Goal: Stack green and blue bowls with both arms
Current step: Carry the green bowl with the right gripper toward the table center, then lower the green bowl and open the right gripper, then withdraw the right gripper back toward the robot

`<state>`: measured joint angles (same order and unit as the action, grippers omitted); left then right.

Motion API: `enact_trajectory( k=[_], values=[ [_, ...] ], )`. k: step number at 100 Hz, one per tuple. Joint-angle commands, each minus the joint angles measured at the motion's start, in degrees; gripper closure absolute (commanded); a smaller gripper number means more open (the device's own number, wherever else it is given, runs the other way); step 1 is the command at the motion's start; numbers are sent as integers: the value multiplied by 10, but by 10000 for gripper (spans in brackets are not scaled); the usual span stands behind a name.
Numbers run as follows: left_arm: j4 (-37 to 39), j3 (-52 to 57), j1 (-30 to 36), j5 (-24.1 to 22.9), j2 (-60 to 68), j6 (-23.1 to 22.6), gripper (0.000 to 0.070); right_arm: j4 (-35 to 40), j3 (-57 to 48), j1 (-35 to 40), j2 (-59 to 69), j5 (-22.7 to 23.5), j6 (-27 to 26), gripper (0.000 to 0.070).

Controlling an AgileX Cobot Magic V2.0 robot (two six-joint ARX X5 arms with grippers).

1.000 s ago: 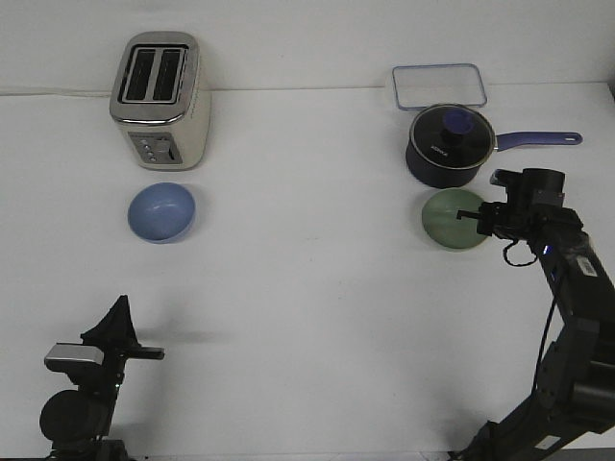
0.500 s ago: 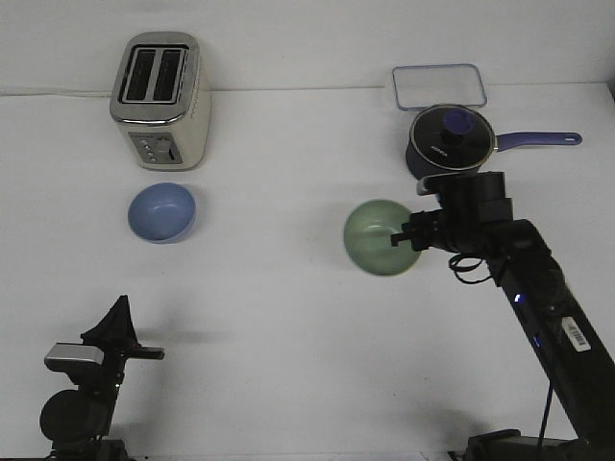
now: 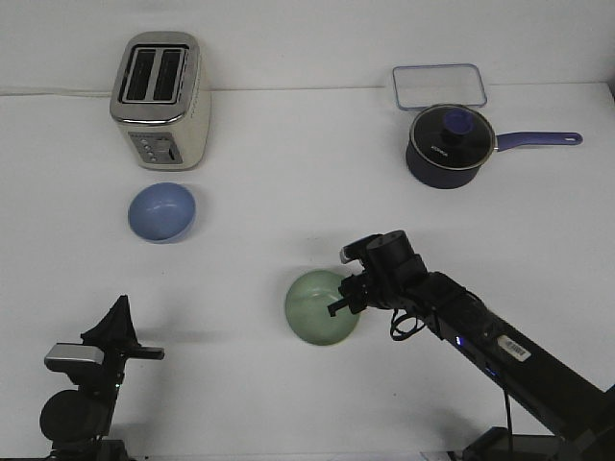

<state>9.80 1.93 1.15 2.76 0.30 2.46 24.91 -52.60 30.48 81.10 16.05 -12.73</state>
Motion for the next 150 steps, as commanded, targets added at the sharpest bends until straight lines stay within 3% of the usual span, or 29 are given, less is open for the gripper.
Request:
enact_trajectory(
  k=[1,19,62,68,81,86,124,150],
  values=[
    [6,-11,0,-2,-1,-1,688,-23,3,12,7,-1,-24,700],
    [6,-11,0,-2,-1,-1,688,-35,13,30,15,-29,-25,700],
    [6,-11,0,-2,-1,-1,688,-45,13,45,71,-25,-30,689],
    [6,-11,0,-2,-1,-1,688,-45,13,47,71,-25,-42,611],
    [6,-11,0,-2,-1,-1,688,-47,13,48,68,-25,-55,294],
    [6,-11,0,-2,-1,-1,688,-48,12,48,66,-25,-55,245],
    [6,-11,0,-2,-1,-1,688,-29,10,10,-42,-34,-46,244],
    [6,-11,0,-2,-1,-1,688,34,9,-77,-187,-155,39,244]
  ],
)
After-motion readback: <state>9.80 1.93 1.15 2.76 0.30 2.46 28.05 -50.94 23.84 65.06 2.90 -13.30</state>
